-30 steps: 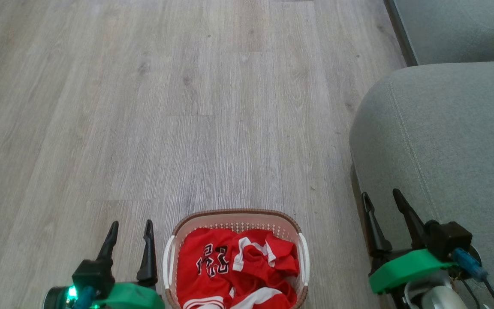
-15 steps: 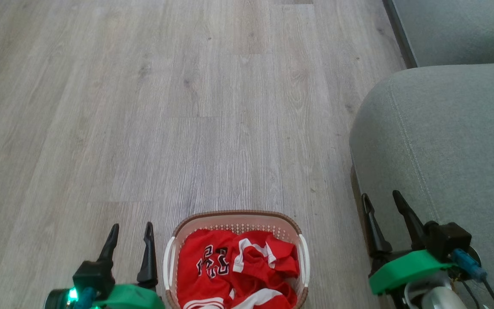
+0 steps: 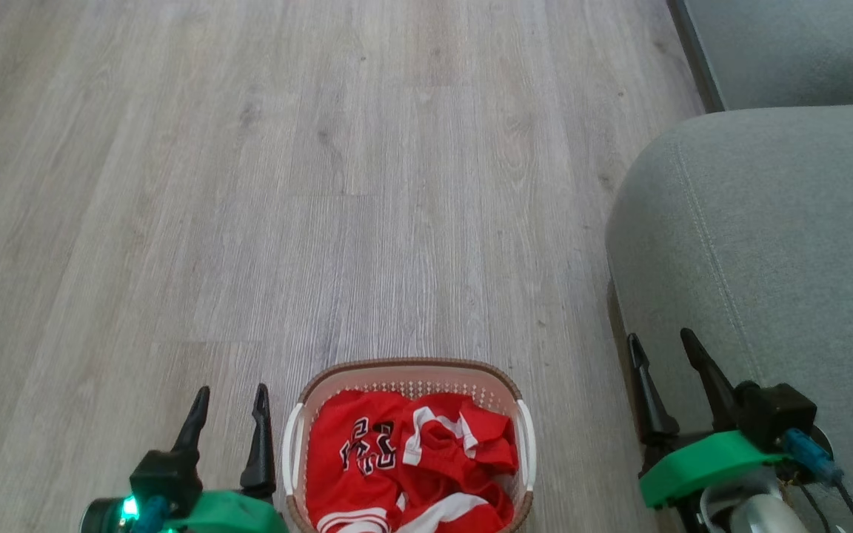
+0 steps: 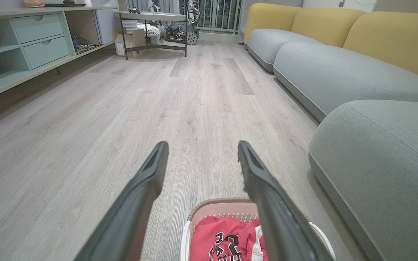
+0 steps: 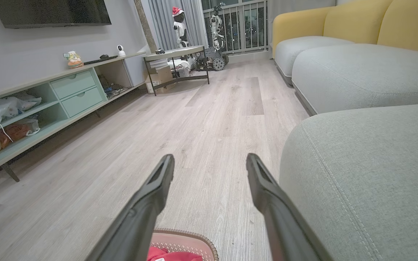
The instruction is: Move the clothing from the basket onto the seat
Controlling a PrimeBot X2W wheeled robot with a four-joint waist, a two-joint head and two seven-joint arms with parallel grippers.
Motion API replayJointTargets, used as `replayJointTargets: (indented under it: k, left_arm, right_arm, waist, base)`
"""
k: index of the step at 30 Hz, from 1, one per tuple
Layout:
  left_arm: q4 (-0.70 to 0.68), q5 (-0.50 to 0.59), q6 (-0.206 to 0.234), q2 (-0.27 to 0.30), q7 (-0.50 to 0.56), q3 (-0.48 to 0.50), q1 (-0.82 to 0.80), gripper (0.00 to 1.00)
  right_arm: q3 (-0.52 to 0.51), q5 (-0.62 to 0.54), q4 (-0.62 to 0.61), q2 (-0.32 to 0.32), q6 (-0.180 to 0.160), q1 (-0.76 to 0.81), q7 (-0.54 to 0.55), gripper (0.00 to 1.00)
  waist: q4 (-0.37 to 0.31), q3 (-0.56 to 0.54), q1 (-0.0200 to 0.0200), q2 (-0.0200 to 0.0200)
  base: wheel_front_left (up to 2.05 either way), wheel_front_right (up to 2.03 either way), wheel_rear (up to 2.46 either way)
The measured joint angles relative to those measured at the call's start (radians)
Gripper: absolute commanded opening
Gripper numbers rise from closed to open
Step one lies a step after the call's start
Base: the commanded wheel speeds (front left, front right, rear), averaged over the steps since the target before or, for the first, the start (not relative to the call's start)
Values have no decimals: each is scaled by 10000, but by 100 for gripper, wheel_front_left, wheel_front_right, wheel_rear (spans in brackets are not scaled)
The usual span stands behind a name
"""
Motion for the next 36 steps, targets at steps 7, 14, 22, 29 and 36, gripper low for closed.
replayJointTargets:
  k: [7,14,22,29,36]
  left_arm:
    - [113,36,-33,2,0,-282,-45,100]
    - [464,209,-282,17,0,-905,-955,100]
    - [1645,456,-382,8,0,-1494,-2615,100]
    - [3498,882,-575,0,0,-1965,-4261,100]
    - [5647,1246,-639,-21,0,-2274,-5583,100]
  right_arm:
    - [-81,-4,-59,0,0,-1,0,100]
    - [-290,-221,-445,0,0,-278,-2,100]
    - [-731,-408,-1273,-8,0,-1453,-2,100]
    - [-1005,-589,-1918,-15,0,-2214,-46,100]
    - [-972,-587,-2531,-25,0,-2890,-48,100]
  waist:
    - [58,282,0,0]
    - [81,1111,0,0]
    - [-39,2706,0,0]
    - [-430,4266,0,0]
    - [-1049,5626,1,0]
  base:
    - [0,0,0]
    - [0,0,0]
    - [0,0,0]
    - [0,0,0]
    - [0,0,0]
